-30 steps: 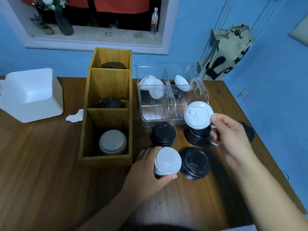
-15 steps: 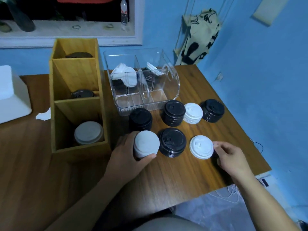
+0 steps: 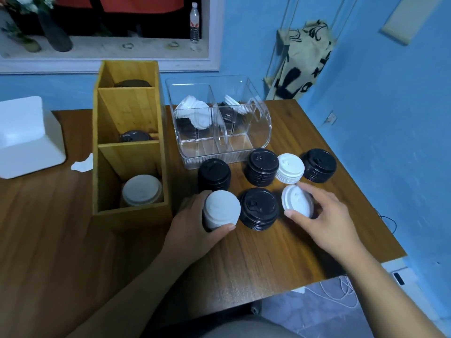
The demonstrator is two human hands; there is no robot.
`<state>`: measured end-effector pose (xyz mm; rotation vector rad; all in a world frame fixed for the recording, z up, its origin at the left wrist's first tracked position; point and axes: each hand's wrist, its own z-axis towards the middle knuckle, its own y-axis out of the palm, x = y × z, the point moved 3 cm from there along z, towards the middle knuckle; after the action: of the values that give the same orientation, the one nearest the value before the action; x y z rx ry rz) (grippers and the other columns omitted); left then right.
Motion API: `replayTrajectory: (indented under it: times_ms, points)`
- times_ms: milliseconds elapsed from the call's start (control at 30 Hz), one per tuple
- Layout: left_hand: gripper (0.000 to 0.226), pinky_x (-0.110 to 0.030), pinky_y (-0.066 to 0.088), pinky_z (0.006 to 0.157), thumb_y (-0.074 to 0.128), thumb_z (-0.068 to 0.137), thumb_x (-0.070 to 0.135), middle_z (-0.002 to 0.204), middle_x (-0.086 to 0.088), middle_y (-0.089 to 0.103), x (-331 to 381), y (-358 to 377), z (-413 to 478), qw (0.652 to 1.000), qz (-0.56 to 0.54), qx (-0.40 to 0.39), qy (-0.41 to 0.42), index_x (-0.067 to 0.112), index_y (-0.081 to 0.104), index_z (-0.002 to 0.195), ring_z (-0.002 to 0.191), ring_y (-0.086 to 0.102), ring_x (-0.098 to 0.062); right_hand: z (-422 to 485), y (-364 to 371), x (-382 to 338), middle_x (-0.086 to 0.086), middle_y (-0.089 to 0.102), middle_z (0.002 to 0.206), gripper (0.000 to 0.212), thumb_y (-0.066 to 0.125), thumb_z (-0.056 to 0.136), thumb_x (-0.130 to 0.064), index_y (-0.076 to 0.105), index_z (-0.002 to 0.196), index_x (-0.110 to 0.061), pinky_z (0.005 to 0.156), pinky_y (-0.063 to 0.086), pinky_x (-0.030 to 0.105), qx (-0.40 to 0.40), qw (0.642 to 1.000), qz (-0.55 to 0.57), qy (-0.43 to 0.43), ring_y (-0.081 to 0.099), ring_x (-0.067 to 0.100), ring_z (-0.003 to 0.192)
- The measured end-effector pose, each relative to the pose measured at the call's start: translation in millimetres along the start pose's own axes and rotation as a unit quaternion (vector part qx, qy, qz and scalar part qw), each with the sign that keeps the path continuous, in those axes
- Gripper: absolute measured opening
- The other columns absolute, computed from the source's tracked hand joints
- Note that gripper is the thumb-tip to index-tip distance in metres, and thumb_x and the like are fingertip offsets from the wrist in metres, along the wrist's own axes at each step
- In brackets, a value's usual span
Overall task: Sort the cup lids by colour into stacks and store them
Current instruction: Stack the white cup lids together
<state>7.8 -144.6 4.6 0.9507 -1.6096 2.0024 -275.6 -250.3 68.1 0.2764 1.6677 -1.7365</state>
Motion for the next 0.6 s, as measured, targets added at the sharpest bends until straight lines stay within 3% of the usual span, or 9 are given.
replayTrajectory:
  times_ms: [100,233,400,533,600]
  points:
    - [0.090,-0.020,0.037,0.100,0.078,0.069,0.070,0.137,0.018,0.052,-1.9,-0.4,0.2,1.000,0.002,-0.001,-0.003,0.036,0.041,0.144,0.124,0.044,-0.002,8.4,13.6,-50.5,-0.020,0.056,0.139,0.074,0.083,0.072,-0.054,0.060,0.138,-0.032,0.111,0.033,0.022,-0.053,0.990,0.035,-0.124,0.047,0.001,0.131]
    - [0.092,-0.015,0.031,0.100,0.083,0.066,0.065,0.132,0.025,0.048,0.0,-0.4,0.0,1.000,-0.006,0.006,0.007,0.034,0.045,0.143,0.122,0.043,0.002,23.9,52.6,-98.2,-0.007,0.055,0.146,0.076,0.083,0.076,-0.053,0.059,0.141,-0.023,0.113,0.034,0.026,-0.159,0.953,0.002,-0.256,0.048,0.013,0.134]
    - [0.089,-0.028,0.043,0.101,0.081,0.062,0.068,0.130,0.015,0.059,0.1,-2.8,0.4,1.000,-0.028,0.009,-0.002,0.030,0.053,0.137,0.121,0.049,-0.004,38.6,82.5,-110.7,-0.005,0.053,0.148,0.080,0.082,0.076,-0.050,0.054,0.145,-0.023,0.114,0.035,0.030,-0.250,0.922,-0.064,-0.288,0.043,0.016,0.135]
    - [0.088,-0.029,0.042,0.102,0.080,0.064,0.068,0.132,0.016,0.056,-0.1,-0.9,1.5,1.000,-0.029,-0.006,-0.004,0.034,0.050,0.139,0.123,0.048,-0.006,37.9,81.0,-106.3,-0.008,0.053,0.148,0.075,0.065,0.082,-0.065,0.055,0.144,-0.025,0.114,0.038,0.034,-0.248,0.927,-0.045,-0.278,0.045,0.015,0.135]
    - [0.090,-0.029,0.041,0.103,0.081,0.064,0.067,0.134,0.017,0.054,-0.1,-1.0,1.4,0.999,-0.037,-0.008,-0.011,0.036,0.048,0.141,0.124,0.047,-0.006,36.6,82.0,-106.2,-0.008,0.054,0.147,0.068,0.064,0.086,-0.061,0.058,0.143,-0.024,0.114,0.037,0.032,-0.244,0.927,-0.040,-0.281,0.046,0.014,0.134]
